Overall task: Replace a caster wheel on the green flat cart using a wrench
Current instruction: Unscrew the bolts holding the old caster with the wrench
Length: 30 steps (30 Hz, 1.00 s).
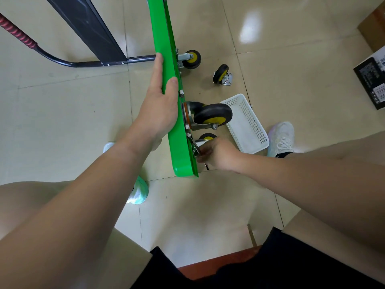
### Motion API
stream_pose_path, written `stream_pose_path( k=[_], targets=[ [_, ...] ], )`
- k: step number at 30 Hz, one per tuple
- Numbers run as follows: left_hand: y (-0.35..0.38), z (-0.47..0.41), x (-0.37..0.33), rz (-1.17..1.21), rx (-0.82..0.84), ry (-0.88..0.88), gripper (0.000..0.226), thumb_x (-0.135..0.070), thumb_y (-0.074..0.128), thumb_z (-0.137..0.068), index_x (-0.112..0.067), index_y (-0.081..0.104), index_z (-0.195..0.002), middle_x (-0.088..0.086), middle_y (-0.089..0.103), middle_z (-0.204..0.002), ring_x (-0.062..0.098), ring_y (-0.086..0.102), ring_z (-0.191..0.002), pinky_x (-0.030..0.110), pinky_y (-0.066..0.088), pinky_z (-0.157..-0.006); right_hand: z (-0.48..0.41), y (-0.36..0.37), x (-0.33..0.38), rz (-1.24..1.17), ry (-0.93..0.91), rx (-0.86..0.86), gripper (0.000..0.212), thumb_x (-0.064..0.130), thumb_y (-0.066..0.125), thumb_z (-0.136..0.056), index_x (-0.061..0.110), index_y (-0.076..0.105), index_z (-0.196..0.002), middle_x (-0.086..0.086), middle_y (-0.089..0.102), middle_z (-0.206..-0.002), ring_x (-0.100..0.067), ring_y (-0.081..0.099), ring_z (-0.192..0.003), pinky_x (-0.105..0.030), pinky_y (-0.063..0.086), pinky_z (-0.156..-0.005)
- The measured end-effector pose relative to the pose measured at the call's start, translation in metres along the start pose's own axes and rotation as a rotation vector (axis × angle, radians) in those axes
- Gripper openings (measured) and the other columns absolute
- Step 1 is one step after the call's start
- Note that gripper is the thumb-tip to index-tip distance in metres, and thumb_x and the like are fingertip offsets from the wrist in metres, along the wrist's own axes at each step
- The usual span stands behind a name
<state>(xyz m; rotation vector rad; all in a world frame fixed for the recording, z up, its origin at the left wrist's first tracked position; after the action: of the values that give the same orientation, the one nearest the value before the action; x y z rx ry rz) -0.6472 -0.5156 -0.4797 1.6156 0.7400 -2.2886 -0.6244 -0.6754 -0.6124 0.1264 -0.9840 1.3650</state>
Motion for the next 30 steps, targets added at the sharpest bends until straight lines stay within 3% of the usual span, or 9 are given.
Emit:
stream_pose_path(
  k=[5, 8, 10, 13, 18, 21, 25, 28, 30],
  targets=[
    [0.000, 0.001, 0.000, 0.012, 0.025, -0.003, 0.062, -0.034, 0.033, -0.111, -0.048, 0.004, -0.163, -0.021, 0.044, -0.155, 0.010, 0.064, -0.114, 0.036, 0.052, -0.107, -0.003, -0.003, 0.007, -0.007, -0.076, -0.008, 0.016, 0.008, 0.076, -0.086, 0.013, 0.079, -0.101, -0.001, 0.072, -0.087, -0.010, 0.061, -0.076, -0.019, 0.043, -0.065],
    [0.000, 0.000, 0.001, 0.005, 0.026, -0.003, 0.062, -0.035, 0.033, -0.110, -0.049, 0.004, -0.163, -0.022, 0.040, -0.158, -0.007, 0.063, -0.104, 0.026, 0.053, -0.097, 0.006, -0.004, 0.006, 0.079, -0.110, -0.001, 0.017, 0.015, 0.072, -0.091, 0.012, 0.078, -0.106, -0.004, 0.073, -0.095, -0.017, 0.062, -0.086, -0.027, 0.047, -0.077],
    [0.000, 0.000, 0.001, 0.000, 0.021, -0.006, 0.061, -0.035, 0.033, -0.110, -0.049, 0.005, -0.163, -0.023, 0.040, -0.158, -0.013, 0.061, -0.094, 0.022, 0.052, -0.091, 0.014, -0.004, 0.002, 0.163, -0.117, 0.005, 0.016, 0.020, 0.070, -0.093, 0.013, 0.078, -0.103, -0.004, 0.068, -0.088, -0.021, 0.058, -0.086, -0.028, 0.042, -0.074],
    [0.001, 0.000, 0.001, 0.010, 0.013, -0.008, 0.062, -0.038, 0.033, -0.109, -0.051, 0.005, -0.162, -0.022, 0.041, -0.158, -0.001, 0.064, -0.109, 0.033, 0.054, -0.103, 0.029, -0.008, -0.007, 0.227, -0.072, 0.005, 0.021, 0.026, 0.066, -0.095, 0.012, 0.076, -0.108, 0.000, 0.062, -0.088, -0.020, 0.058, -0.089, -0.024, 0.037, -0.073],
    [0.001, -0.001, 0.002, 0.010, 0.009, -0.003, 0.062, -0.036, 0.034, -0.109, -0.048, 0.006, -0.163, -0.023, 0.038, -0.155, 0.000, 0.052, -0.132, 0.033, 0.043, -0.115, 0.059, -0.012, -0.009, 0.028, -0.013, -0.024, 0.014, 0.025, 0.066, -0.096, 0.019, 0.077, -0.103, 0.012, 0.063, -0.067, -0.006, 0.057, -0.065, -0.016, 0.042, -0.061],
    [0.002, -0.002, 0.003, 0.011, 0.010, -0.013, 0.061, -0.035, 0.033, -0.111, -0.048, 0.005, -0.163, -0.023, 0.041, -0.152, -0.003, 0.054, -0.126, 0.027, 0.046, -0.105, 0.073, -0.008, -0.003, -0.127, -0.014, 0.006, 0.011, 0.021, 0.067, -0.096, 0.018, 0.077, -0.098, -0.004, 0.072, -0.070, 0.000, 0.059, -0.052, -0.012, 0.046, -0.054],
    [0.004, -0.002, 0.003, 0.024, 0.012, -0.011, 0.061, -0.035, 0.032, -0.110, -0.048, 0.004, -0.163, -0.019, 0.039, -0.158, 0.003, 0.053, -0.133, 0.029, 0.047, -0.106, 0.080, -0.009, 0.005, -0.161, -0.050, 0.022, 0.013, 0.024, 0.069, -0.095, 0.019, 0.076, -0.085, -0.003, 0.075, -0.076, 0.004, 0.057, -0.050, -0.009, 0.041, -0.051],
    [0.003, -0.002, 0.003, 0.019, 0.011, -0.008, 0.061, -0.035, 0.032, -0.111, -0.048, 0.004, -0.163, -0.020, 0.040, -0.157, 0.000, 0.055, -0.128, 0.025, 0.047, -0.099, 0.079, -0.011, 0.008, -0.178, -0.056, 0.023, 0.017, 0.024, 0.067, -0.096, 0.013, 0.077, -0.088, -0.005, 0.077, -0.082, 0.006, 0.055, -0.047, -0.007, 0.039, -0.050],
    [0.002, -0.003, 0.004, 0.023, 0.008, -0.008, 0.062, -0.038, 0.033, -0.109, -0.050, 0.004, -0.162, -0.021, 0.041, -0.157, 0.000, 0.057, -0.127, 0.029, 0.049, -0.104, 0.077, -0.012, 0.010, -0.205, -0.043, 0.023, 0.021, 0.025, 0.066, -0.097, 0.009, 0.078, -0.091, 0.002, 0.075, -0.075, 0.004, 0.056, -0.048, -0.007, 0.038, -0.050]
  ],
)
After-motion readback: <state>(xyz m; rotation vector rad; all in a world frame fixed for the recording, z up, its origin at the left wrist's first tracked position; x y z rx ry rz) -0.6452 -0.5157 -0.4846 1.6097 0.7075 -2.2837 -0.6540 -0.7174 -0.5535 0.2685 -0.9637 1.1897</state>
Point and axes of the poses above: each hand's wrist, its own z-axis away from the middle knuckle, its own y-axis out of the palm, x = y × z, the point moved 8 cm from there along -z, towards the middle knuckle
